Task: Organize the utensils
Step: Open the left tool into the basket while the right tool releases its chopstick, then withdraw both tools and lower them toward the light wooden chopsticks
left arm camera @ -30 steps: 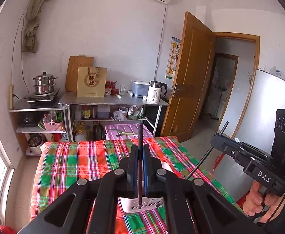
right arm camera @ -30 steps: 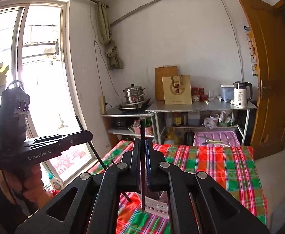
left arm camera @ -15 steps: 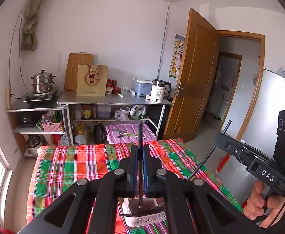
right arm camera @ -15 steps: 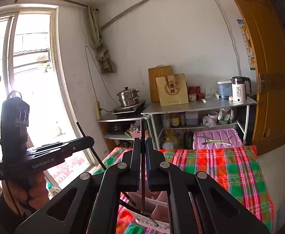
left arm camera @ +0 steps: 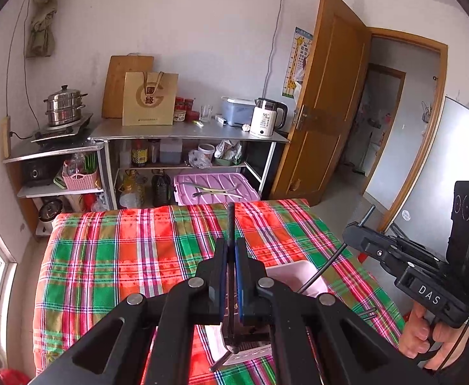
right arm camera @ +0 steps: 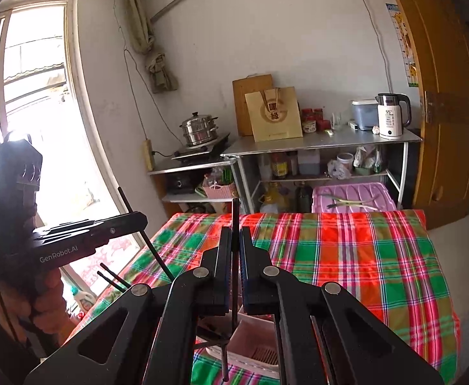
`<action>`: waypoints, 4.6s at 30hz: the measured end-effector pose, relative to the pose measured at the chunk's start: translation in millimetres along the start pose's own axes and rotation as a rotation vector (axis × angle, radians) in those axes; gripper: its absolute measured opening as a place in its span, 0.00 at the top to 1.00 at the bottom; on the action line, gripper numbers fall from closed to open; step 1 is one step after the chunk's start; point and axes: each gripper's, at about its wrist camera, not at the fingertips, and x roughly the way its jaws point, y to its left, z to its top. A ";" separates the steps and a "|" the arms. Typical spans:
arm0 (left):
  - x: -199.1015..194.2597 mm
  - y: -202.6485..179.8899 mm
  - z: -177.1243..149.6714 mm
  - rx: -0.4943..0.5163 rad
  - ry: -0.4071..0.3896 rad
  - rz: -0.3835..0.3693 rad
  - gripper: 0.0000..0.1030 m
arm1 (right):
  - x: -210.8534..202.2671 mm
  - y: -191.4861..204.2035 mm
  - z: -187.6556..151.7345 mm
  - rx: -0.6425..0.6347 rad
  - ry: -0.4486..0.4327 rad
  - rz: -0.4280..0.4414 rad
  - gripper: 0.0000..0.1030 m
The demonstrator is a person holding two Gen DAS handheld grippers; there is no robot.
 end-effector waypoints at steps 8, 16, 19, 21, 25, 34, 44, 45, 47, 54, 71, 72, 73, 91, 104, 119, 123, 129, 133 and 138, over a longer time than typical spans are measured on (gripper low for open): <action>24.2 0.1 -12.3 0.016 0.083 0.015 0.95 | 17.7 -1.1 -14.1 -0.009 0.081 -0.002 0.96; 15.0 2.2 -14.5 -0.002 0.057 0.022 0.89 | 17.2 -1.7 -17.5 -0.014 0.110 -0.008 0.89; 3.6 1.0 -11.9 -0.003 0.029 0.021 0.83 | 8.3 -2.1 -13.3 -0.013 0.089 -0.002 0.86; -5.9 -1.8 -10.1 -0.004 0.013 0.022 0.82 | 1.4 -1.2 -10.8 -0.012 0.075 -0.003 0.86; -26.4 -5.7 -10.0 -0.005 -0.023 0.023 0.82 | -14.8 1.2 -7.1 -0.016 0.047 -0.002 0.85; -84.6 -18.5 -40.6 -0.004 -0.117 0.026 0.78 | -73.8 10.6 -22.2 -0.046 -0.040 -0.021 0.81; -127.1 -47.0 -128.9 0.001 -0.146 0.018 0.77 | -135.4 21.2 -80.2 -0.092 -0.067 -0.065 0.80; -128.4 -50.2 -138.1 0.000 -0.140 0.018 0.77 | -139.3 22.1 -87.6 -0.096 -0.063 -0.067 0.80; -131.3 -57.7 -156.9 0.000 -0.131 0.022 0.77 | -147.0 23.5 -103.7 -0.100 -0.055 -0.074 0.80; -139.9 -76.5 -213.6 0.002 -0.097 0.019 0.77 | -171.8 19.9 -156.3 -0.083 -0.016 -0.094 0.80; -93.8 -102.1 -252.3 -0.022 0.060 -0.059 0.77 | -166.1 -12.6 -202.8 -0.001 0.085 -0.141 0.80; -88.8 -103.3 -251.9 -0.024 0.071 -0.065 0.77 | -163.5 -13.6 -204.3 0.000 0.092 -0.144 0.80; -83.7 -104.3 -251.0 -0.026 0.080 -0.069 0.77 | -161.0 -14.9 -204.9 0.001 0.098 -0.144 0.80; 25.8 -107.7 -231.7 -0.077 0.296 -0.147 0.77 | -62.6 -46.6 -218.1 0.032 0.326 -0.153 0.81; 71.4 -106.6 -232.1 -0.105 0.380 -0.168 0.77 | -31.7 -55.5 -217.6 0.028 0.390 -0.133 0.88; 100.0 -128.9 -228.2 -0.059 0.449 -0.172 0.77 | -22.9 -65.2 -218.0 0.053 0.428 -0.123 0.93; 108.2 -136.3 -228.2 -0.033 0.457 -0.156 0.77 | -24.6 -66.7 -218.3 0.056 0.426 -0.132 0.93; 116.3 -143.4 -228.1 0.009 0.450 -0.129 0.81 | -27.1 -68.9 -219.1 0.066 0.422 -0.136 0.93; 118.7 -140.3 -227.8 0.019 0.449 -0.111 0.96 | -27.0 -69.4 -219.0 0.066 0.424 -0.138 0.93; 117.1 -132.6 -227.1 0.022 0.458 -0.122 0.99 | -26.3 -70.6 -219.0 0.072 0.425 -0.138 0.93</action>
